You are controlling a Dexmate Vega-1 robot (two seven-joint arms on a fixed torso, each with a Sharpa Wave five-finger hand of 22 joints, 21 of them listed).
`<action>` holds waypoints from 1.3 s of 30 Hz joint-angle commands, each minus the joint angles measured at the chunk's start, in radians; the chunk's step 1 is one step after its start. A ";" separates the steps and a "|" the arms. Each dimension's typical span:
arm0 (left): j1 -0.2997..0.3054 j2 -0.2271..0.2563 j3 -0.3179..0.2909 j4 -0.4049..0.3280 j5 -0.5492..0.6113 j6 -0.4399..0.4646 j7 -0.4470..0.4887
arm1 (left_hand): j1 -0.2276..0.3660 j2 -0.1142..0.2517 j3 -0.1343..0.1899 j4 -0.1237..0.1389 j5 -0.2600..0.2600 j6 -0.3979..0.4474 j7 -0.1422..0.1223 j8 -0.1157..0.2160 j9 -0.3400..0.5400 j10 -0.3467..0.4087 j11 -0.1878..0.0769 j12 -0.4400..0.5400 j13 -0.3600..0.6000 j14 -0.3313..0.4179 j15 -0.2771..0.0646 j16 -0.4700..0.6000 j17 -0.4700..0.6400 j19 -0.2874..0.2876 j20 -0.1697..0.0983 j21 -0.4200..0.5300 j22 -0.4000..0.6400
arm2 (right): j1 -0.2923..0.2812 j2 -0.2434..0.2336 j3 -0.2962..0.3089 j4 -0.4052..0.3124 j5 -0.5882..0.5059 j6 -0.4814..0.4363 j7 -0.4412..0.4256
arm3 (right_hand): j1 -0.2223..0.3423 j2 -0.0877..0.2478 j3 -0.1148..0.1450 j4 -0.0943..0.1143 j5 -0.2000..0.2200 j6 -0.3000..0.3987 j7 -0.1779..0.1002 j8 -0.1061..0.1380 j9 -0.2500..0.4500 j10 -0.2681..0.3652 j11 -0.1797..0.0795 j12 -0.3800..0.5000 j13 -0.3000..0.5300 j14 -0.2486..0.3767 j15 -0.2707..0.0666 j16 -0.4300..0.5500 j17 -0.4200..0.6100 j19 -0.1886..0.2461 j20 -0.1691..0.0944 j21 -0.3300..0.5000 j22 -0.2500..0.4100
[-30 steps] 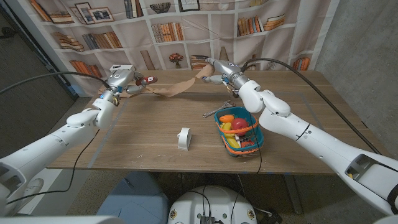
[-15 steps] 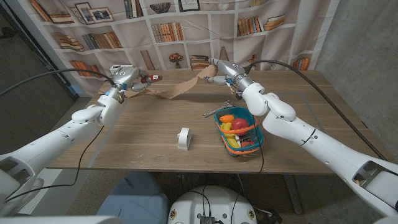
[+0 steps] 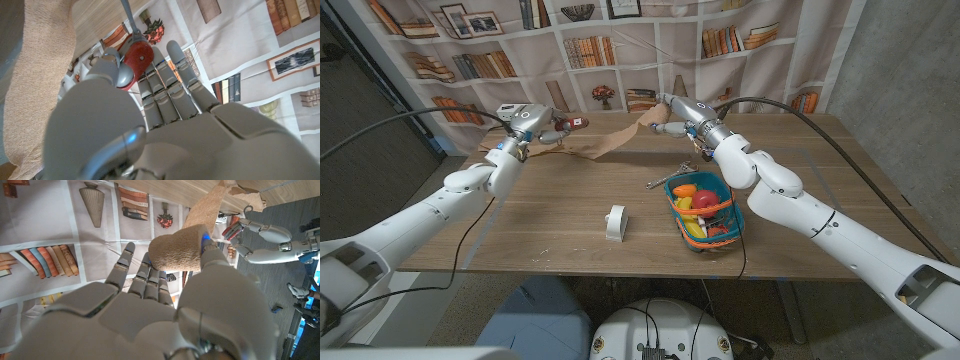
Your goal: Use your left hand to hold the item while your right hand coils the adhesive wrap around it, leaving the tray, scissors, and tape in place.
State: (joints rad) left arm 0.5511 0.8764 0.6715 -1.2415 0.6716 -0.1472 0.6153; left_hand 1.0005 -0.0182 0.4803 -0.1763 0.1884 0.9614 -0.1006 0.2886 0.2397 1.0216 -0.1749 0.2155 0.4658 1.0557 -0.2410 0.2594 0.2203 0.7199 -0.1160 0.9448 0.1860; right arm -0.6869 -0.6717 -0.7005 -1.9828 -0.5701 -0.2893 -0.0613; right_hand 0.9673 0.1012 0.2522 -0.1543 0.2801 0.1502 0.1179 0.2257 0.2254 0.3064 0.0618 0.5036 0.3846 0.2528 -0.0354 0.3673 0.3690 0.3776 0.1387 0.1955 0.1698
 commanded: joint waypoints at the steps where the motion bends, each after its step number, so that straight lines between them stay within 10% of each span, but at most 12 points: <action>1: -0.064 -0.046 0.048 0.056 0.027 -0.040 0.024 | 0.164 0.168 0.017 0.009 0.007 0.025 -0.018 0.005 0.004 0.008 0.001 0.006 0.004 0.010 0.002 0.003 0.006 0.003 -0.002 0.009 0.003 | -0.024 -0.025 0.031 -0.029 0.033 0.041 0.007 | 0.004 0.011 0.001 -0.001 0.005 0.005 -0.003 -0.005 0.006 0.026 -0.037 0.006 0.006 -0.003 -0.012 0.002 0.005 0.005 -0.012 0.006 0.005; 39: -0.102 -0.105 0.105 0.009 0.067 -0.075 -0.021 | 0.162 0.165 0.020 0.009 0.006 0.030 -0.020 -0.001 0.006 0.014 0.005 0.007 0.006 0.020 0.002 0.007 0.008 -0.003 -0.005 0.035 0.001 | -0.136 -0.112 0.170 -0.073 0.157 0.333 -0.038 | 0.008 0.003 -0.001 -0.003 0.005 0.033 -0.026 0.001 0.009 0.031 -0.058 0.017 0.016 -0.022 -0.036 -0.009 0.006 -0.029 -0.005 -0.005 0.005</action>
State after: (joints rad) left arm 0.4542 0.7931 0.7650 -1.2221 0.7287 -0.2168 0.6036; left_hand 1.0043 -0.0220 0.4818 -0.1778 0.1886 0.9626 -0.1021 0.2894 0.2446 1.0293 -0.1683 0.2183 0.4714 1.0685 -0.2429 0.2602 0.2250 0.7198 -0.1160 0.9730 0.1862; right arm -0.8032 -0.7689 -0.5557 -2.0648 -0.4279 -0.0326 -0.0944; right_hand 0.9690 0.1006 0.2522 -0.1543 0.2815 0.1734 0.0947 0.2217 0.2302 0.2943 0.0492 0.5110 0.3974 0.2394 -0.0406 0.3622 0.3737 0.3543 0.1304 0.1922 0.1698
